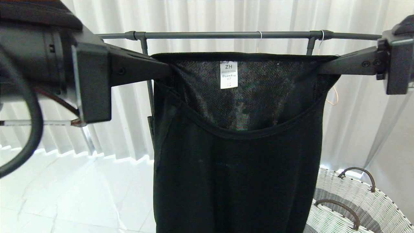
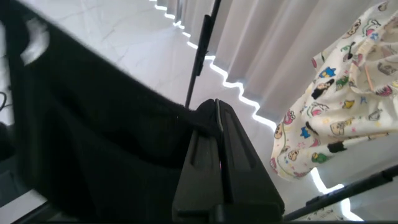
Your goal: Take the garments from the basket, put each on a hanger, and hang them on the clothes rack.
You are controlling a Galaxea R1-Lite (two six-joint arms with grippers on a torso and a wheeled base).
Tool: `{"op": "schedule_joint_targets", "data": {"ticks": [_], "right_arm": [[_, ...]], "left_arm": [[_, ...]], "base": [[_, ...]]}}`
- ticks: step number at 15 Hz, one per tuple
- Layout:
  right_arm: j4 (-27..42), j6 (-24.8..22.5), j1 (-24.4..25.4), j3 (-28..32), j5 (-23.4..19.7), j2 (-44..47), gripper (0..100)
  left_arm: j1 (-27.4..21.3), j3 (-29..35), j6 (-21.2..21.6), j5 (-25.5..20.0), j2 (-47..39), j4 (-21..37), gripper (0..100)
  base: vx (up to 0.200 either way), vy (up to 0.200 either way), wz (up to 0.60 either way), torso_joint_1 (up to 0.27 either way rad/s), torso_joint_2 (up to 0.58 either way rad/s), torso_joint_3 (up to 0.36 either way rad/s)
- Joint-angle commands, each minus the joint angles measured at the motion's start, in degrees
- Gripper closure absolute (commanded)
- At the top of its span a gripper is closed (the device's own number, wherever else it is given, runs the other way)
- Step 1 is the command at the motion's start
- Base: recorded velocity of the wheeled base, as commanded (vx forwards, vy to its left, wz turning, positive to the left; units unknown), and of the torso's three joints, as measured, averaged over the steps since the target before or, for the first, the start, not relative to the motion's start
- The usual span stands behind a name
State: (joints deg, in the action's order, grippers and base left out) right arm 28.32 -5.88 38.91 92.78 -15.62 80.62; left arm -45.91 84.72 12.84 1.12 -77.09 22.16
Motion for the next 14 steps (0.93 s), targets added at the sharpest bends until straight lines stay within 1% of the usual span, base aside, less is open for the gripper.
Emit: {"op": "schedule_joint_targets", "data": {"ticks": [1,3,12,13,14], "right_arm": [[1.92,-0.10,1.34,-0.06,-0.03,-3.98,100],[2.71,-0.19,2.31,-0.41,0.06,-4.68,100],[2.79,-0.63,2.31,-0.94,0.24,-4.24,100],[2.79,-0.54,2.31,-1.29,0.32,-4.24,0],[2.71,-0.80,2.31,-2.52,0.76,-4.42,0]], "left_arm": [[2.49,2.37,-0.09,0.02,-3.59,-0.01,100],[2.49,2.99,-0.09,0.02,-4.47,-0.01,100],[2.32,3.08,0.08,0.02,-4.38,-0.01,100],[2.32,3.17,0.08,0.02,-4.38,-0.01,100],[2.32,3.17,0.17,0.11,-4.47,-0.01,100]], "base": [[0.000,0.000,0.00,0.000,0.00,0.000],[0.000,0.000,0.00,0.000,0.00,0.000],[0.000,0.000,0.00,0.000,0.00,0.000],[0.000,0.000,0.00,0.000,0.00,0.000],[0.000,0.000,0.00,0.000,0.00,0.000]]}}
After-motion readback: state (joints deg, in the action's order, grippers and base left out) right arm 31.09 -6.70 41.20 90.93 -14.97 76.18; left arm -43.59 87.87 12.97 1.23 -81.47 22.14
